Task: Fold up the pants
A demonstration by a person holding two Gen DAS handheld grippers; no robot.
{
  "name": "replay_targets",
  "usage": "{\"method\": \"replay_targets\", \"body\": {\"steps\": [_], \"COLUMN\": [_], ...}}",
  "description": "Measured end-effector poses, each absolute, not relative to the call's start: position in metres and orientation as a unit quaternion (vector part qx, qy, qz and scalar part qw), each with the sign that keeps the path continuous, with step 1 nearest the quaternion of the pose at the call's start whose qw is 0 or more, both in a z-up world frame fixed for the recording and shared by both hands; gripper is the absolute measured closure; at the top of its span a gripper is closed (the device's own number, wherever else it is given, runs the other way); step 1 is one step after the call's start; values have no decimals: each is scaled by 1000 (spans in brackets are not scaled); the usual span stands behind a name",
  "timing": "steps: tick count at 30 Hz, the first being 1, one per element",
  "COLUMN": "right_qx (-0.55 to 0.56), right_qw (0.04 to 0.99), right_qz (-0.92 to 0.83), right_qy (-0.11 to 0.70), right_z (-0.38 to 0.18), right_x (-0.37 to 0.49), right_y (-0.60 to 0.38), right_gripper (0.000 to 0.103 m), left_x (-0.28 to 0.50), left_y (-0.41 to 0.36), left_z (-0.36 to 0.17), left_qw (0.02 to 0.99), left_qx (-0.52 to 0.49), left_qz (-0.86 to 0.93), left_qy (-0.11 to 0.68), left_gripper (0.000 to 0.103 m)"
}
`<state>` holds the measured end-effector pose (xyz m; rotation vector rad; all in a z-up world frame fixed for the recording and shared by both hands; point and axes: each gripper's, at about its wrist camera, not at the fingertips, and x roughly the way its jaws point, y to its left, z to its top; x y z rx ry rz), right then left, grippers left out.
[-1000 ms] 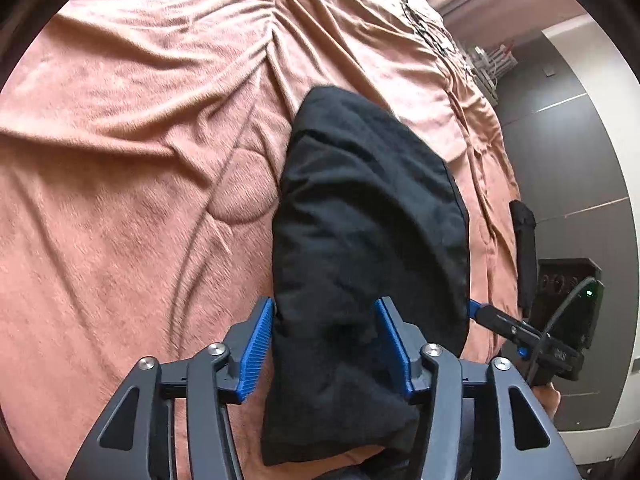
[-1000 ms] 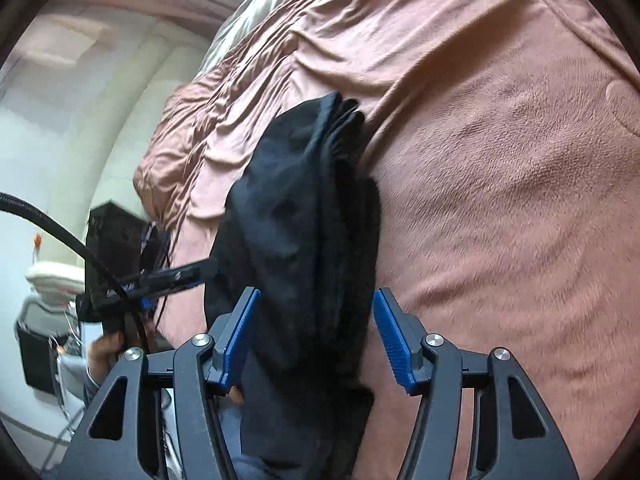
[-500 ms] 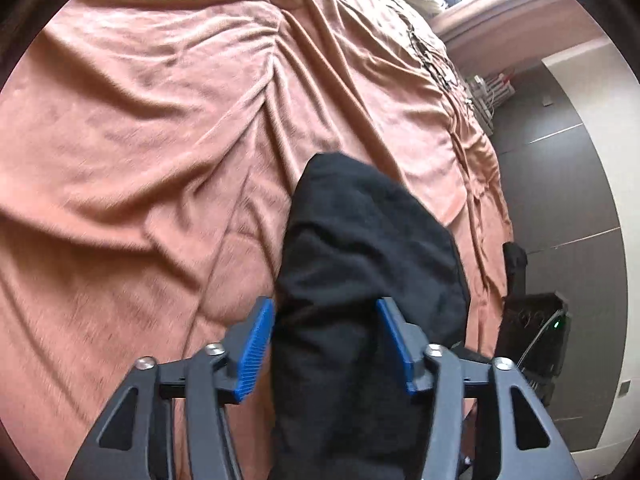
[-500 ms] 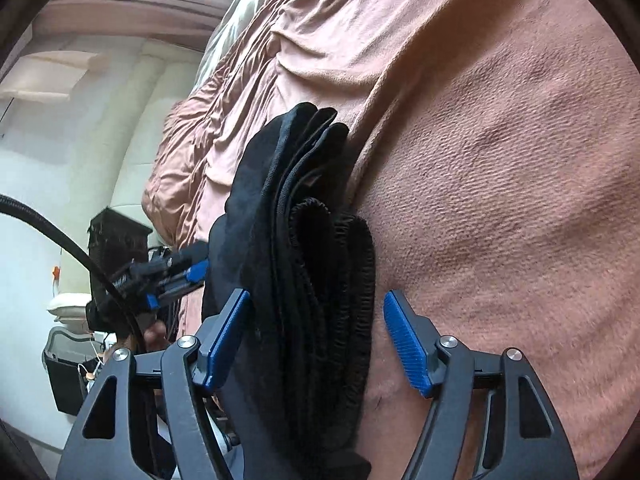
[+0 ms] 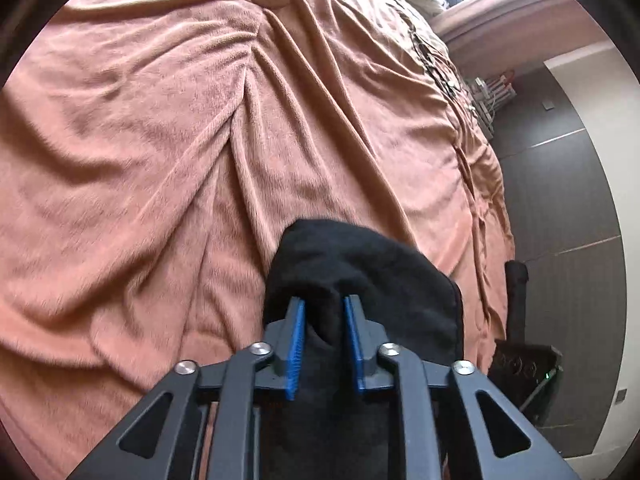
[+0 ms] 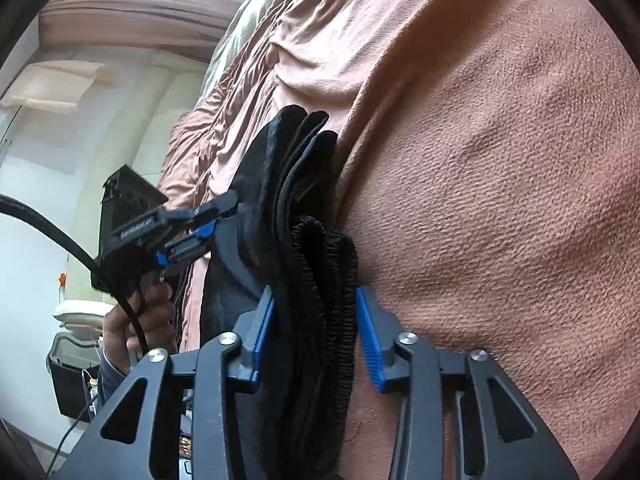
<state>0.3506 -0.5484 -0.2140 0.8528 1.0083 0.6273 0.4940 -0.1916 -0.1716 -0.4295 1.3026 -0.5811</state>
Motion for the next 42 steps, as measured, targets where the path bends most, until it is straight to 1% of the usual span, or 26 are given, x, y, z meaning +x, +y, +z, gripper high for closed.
{"method": "replay_targets", "body": {"steps": [2, 6, 9, 10, 11, 12, 14, 17, 20, 28, 30, 31, 32, 35, 37, 42], "right_qx": [390, 388, 400, 405, 411, 419, 424, 427, 434, 447, 440, 437, 430, 434, 436, 402], "right_qw": [744, 743, 736, 734, 730, 727, 725, 724, 721, 713, 717, 720, 725, 722, 724, 753], "right_qz": [289, 291, 294, 295, 297, 299, 301, 297, 294, 294, 296, 294, 289, 291, 308, 322], "right_qy": [460, 462, 460, 459, 458, 455, 452, 453, 453, 452, 452, 452, 454, 453, 437, 410], "right_z": [-214, -212, -211, -211, -211, -211, -213, -214, -216, -219, -219, -218, -218, -217, -208, -180], "right_x": [348, 344, 344, 344, 345, 345, 348, 350, 352, 363, 365, 365, 364, 361, 357, 341], "right_y": [-551, -553, -555, -557, -557, -559, -558, -555, -556, -549, -546, -544, -543, -546, -548, -545], "right_gripper": [70, 70, 63, 59, 56, 53, 48, 47, 47, 47, 47, 53, 63, 76, 78, 79], "left_x": [500, 505, 507, 507, 505, 503, 495, 485, 477, 470, 471, 471, 471, 467, 463, 452], "left_y": [-195, -196, -192, -190, -188, -187, -183, -174, -168, -183, -186, -188, -189, -191, -193, -187], "left_z": [-173, -166, -162, -163, -164, -165, -167, -170, -172, -188, -189, -188, -188, -180, -169, -140], "left_qw": [741, 760, 760, 756, 753, 752, 750, 741, 736, 712, 714, 715, 716, 721, 727, 740], "left_qx": [-191, -196, -215, -215, -212, -207, -196, -202, -209, -214, -213, -209, -207, -204, -199, -198], "left_qz": [-264, -271, -268, -267, -267, -266, -267, -273, -277, -303, -303, -303, -304, -308, -318, -334], "left_qy": [588, 557, 552, 558, 563, 566, 573, 579, 581, 596, 594, 594, 594, 586, 575, 548], "left_gripper": [88, 88, 87, 84, 78, 74, 61, 52, 47, 48, 58, 73, 83, 89, 90, 91]}}
